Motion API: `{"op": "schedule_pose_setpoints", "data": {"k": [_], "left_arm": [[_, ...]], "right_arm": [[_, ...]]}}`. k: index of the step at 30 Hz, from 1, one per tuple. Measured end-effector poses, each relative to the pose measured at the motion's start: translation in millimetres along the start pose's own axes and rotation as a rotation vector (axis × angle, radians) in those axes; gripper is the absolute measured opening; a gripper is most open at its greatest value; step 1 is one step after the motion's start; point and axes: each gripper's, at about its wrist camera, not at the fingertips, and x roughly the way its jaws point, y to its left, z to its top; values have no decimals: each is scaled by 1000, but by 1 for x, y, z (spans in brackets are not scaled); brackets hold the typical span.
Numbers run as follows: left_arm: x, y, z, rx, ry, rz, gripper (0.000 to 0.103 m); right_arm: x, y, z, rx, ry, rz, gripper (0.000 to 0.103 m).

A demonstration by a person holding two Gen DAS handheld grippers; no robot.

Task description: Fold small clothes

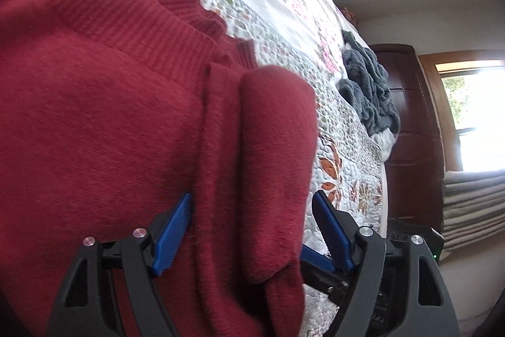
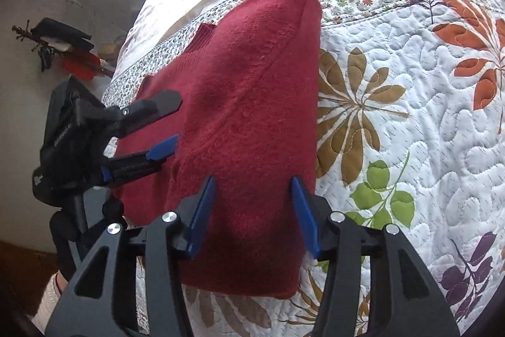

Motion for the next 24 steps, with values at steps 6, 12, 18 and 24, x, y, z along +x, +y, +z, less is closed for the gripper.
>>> {"op": "schedule_pose_setpoints", "data": {"k": [6, 12, 18, 24], "left_arm": [[15, -17, 0, 44, 19, 22, 70], [22, -32, -2, 99, 15, 133, 26], [-3, -40, -9, 128, -81, 96, 14], [-51, -42, -11, 149, -177, 67, 14]], "right_arm": [[10, -6, -4, 19, -3, 20, 51], [6, -16, -11, 24, -5, 21, 53], [-11, -23, -16, 52, -27, 78, 53], [-53, -43, -31, 112, -116, 176, 53]]}}
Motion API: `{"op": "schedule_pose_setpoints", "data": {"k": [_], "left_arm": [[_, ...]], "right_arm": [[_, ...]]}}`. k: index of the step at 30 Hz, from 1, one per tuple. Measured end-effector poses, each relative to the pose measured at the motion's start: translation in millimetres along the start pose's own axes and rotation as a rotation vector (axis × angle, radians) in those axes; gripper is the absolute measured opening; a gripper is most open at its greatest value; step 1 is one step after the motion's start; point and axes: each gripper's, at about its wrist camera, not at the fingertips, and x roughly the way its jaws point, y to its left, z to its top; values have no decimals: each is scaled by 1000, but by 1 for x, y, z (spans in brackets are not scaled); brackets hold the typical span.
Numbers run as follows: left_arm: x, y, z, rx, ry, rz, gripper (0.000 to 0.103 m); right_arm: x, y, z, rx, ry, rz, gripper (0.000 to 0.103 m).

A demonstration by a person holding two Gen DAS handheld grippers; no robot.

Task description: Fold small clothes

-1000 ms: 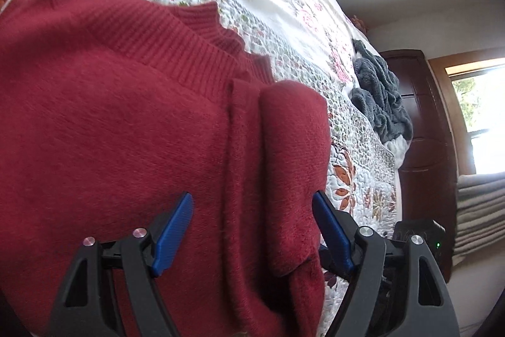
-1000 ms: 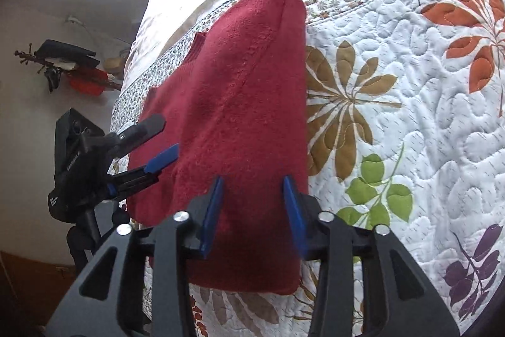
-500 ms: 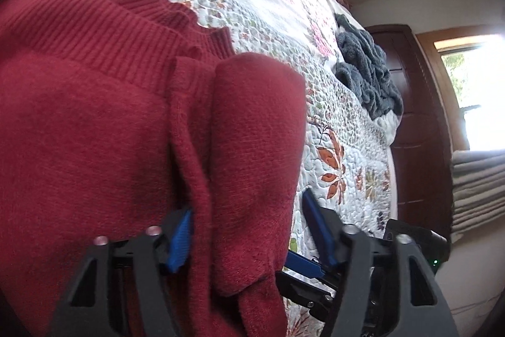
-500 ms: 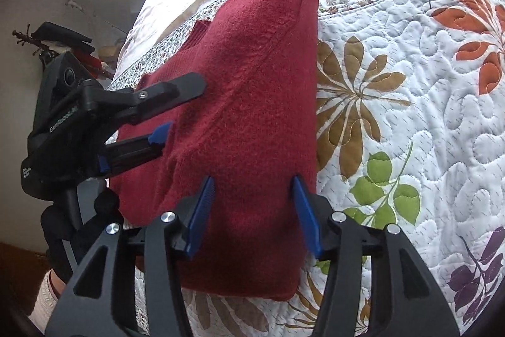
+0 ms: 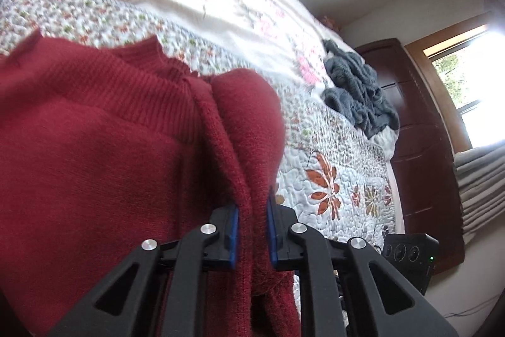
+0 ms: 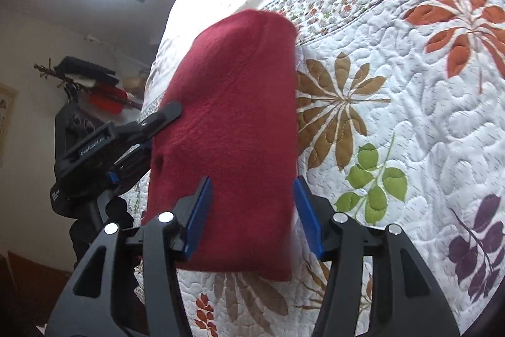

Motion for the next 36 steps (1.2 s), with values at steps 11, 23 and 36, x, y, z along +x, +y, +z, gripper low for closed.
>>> {"op": "schedule_pose_setpoints", "data": {"k": [11, 23, 36], "left_arm": [[-82, 52, 20, 10, -113, 155, 14], [-160, 117, 22, 4, -211, 270, 14], [-159, 175, 2, -40, -202, 333, 14]], "right_arm": [[16, 9, -19, -50, 61, -34, 53], [49, 38, -33, -98, 125, -45, 53], [70, 70, -45, -171, 183, -58, 53]]}}
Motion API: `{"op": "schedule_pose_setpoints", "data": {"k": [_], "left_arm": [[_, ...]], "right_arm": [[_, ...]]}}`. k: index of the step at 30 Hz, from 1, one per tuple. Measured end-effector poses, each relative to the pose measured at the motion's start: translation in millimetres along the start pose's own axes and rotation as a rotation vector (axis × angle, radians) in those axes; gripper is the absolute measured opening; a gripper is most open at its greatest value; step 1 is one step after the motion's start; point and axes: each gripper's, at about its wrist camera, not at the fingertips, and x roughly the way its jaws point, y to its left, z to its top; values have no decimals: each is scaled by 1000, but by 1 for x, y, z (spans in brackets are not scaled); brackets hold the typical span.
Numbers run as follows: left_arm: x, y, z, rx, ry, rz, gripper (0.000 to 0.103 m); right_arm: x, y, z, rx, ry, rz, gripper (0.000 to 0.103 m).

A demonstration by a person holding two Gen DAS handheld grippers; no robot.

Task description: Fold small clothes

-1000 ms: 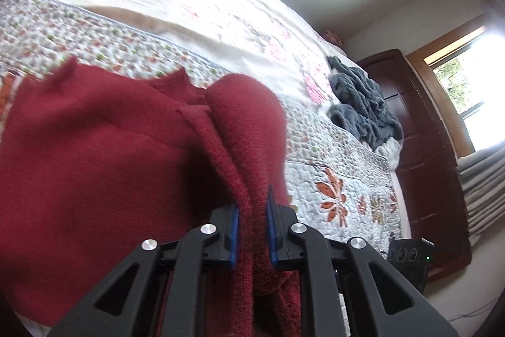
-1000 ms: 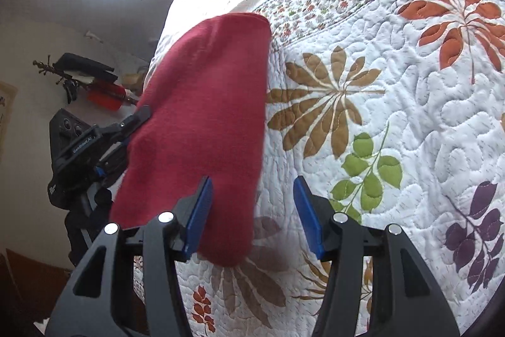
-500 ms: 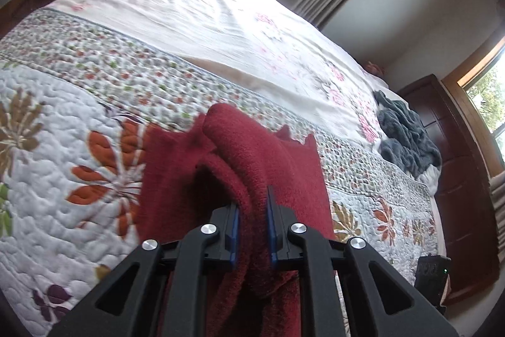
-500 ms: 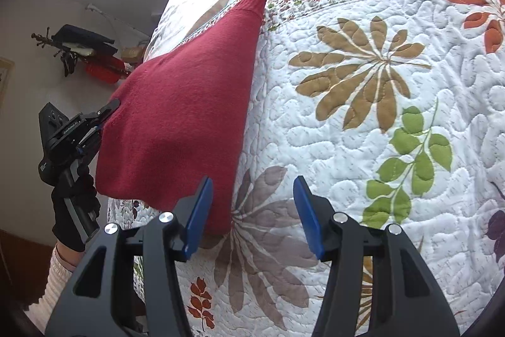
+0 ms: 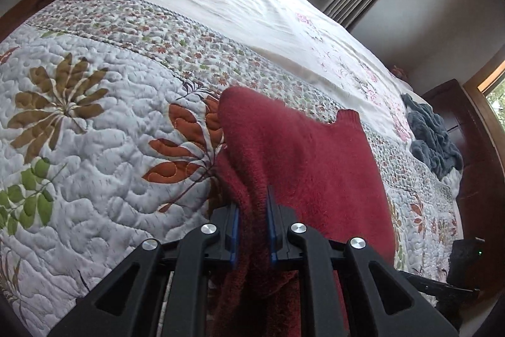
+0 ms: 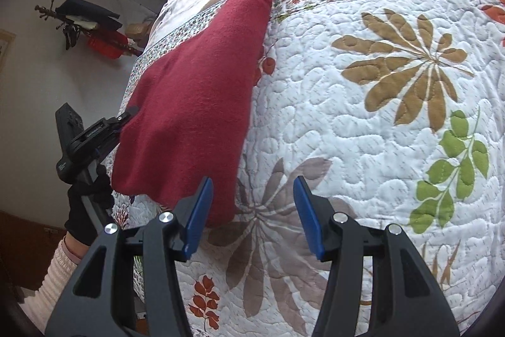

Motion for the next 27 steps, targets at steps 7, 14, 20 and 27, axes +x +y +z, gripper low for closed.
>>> {"op": "schedule_pose_setpoints", "data": {"k": [7, 14, 20, 27], "left_arm": [[6, -28, 23, 97, -28, 4, 14], [32, -4, 21, 88, 97, 65, 18], [-12, -3, 5, 52, 63, 27, 32], [-46, -17, -37, 60, 71, -41, 51]], "right_arm": [[10, 21, 0, -35, 24, -12, 53], [20, 37, 1, -47, 44, -2, 56], [30, 42, 3, -36, 64, 31, 60], [53, 40, -2, 21, 106, 76, 68]]}}
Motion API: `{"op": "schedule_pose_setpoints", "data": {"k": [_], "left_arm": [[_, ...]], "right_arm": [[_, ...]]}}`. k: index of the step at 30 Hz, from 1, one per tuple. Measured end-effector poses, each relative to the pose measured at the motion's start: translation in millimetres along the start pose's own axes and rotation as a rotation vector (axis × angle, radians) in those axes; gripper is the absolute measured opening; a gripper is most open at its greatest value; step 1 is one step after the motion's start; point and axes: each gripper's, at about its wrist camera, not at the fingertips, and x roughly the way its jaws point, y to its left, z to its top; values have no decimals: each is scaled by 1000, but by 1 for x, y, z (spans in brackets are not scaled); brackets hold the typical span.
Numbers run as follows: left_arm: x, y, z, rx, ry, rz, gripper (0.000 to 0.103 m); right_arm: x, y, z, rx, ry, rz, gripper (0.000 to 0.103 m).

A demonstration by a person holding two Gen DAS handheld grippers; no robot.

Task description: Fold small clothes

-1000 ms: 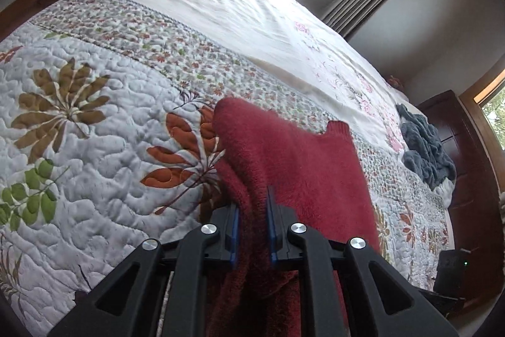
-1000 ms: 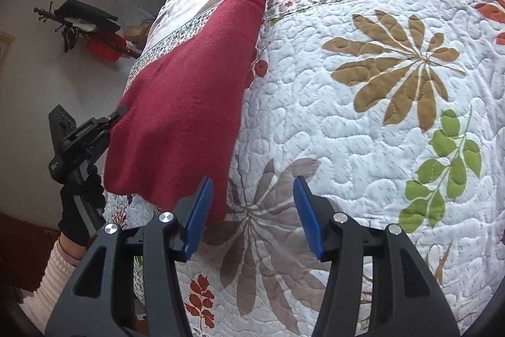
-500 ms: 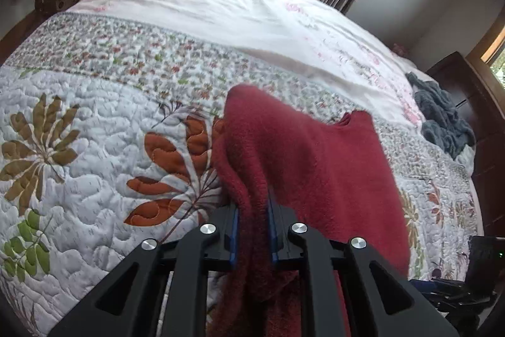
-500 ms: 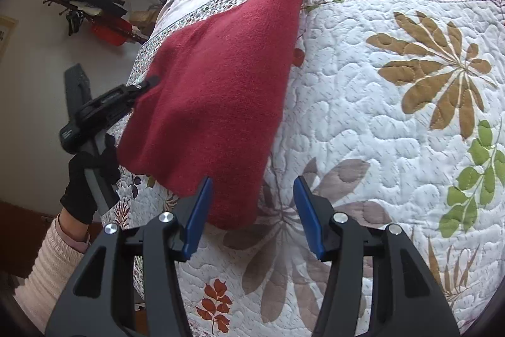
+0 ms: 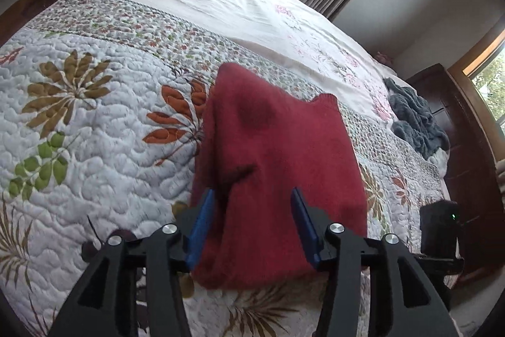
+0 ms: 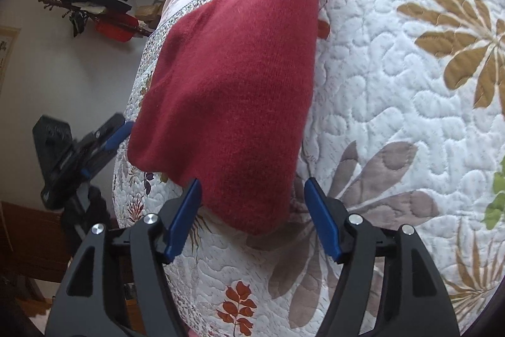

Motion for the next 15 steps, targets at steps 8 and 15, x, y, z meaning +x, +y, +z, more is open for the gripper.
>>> {"op": "schedule_pose_setpoints", "data": {"k": [8, 15], "left_arm": [[26, 17, -7, -42, 94, 26, 9], [32, 25, -16, 38, 127, 87, 8]], "right_arm": [[11, -5, 5, 59, 56, 63, 29], [-2, 3, -6, -50, 62, -14, 20]]}}
